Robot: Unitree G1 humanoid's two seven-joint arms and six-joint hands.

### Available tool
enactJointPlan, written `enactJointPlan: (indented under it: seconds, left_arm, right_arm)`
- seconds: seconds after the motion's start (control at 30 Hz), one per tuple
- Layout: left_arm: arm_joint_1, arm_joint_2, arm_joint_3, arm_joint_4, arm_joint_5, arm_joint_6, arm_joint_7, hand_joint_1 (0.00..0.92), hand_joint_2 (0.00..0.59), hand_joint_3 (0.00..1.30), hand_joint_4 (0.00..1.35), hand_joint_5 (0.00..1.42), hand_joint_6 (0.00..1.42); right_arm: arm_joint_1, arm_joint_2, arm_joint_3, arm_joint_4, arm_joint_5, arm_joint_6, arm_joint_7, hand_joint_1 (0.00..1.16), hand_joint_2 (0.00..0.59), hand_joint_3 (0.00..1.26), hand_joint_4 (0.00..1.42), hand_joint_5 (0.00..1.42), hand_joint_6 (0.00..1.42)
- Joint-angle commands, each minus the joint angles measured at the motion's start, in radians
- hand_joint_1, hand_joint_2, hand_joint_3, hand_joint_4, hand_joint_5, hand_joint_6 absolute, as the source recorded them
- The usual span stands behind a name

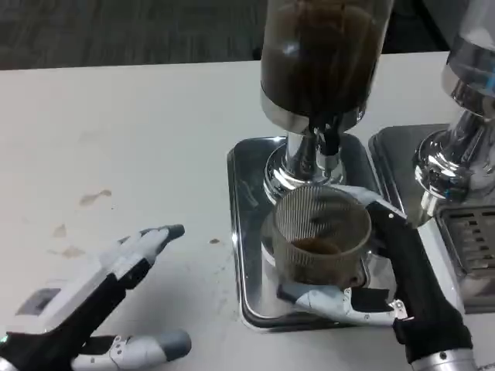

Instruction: Grasp the cup under the faucet to collect the drink, then remove the cup.

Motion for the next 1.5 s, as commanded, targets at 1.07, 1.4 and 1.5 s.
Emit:
enactJointPlan:
  seconds: [1.07,1.4,1.5]
  left_arm:
    - [0.224,-0.05,0.025,-0.273,0.228,0.094,0.192,0.0,0.099,0.0,0.0,0.0,0.0]
    - [0.223,-0.054,0.028,-0.28,0.245,0.1,0.211,0.0,0.101,0.0,0.0,0.0,0.0]
    - [0.225,-0.053,0.028,-0.282,0.249,0.103,0.216,0.0,0.101,0.0,0.0,0.0,0.0]
  right_arm:
    - [0.11,-0.053,-0.042,-0.228,0.132,-0.001,0.174,0.97,0.236,0.87,0.94,1.01,1.32]
    - [0.108,-0.046,-0.047,-0.229,0.144,0.02,0.179,0.97,0.235,0.87,0.94,1.01,1.32]
    - [0.111,-0.047,-0.052,-0.233,0.149,0.025,0.181,0.97,0.235,0.87,0.94,1.01,1.32]
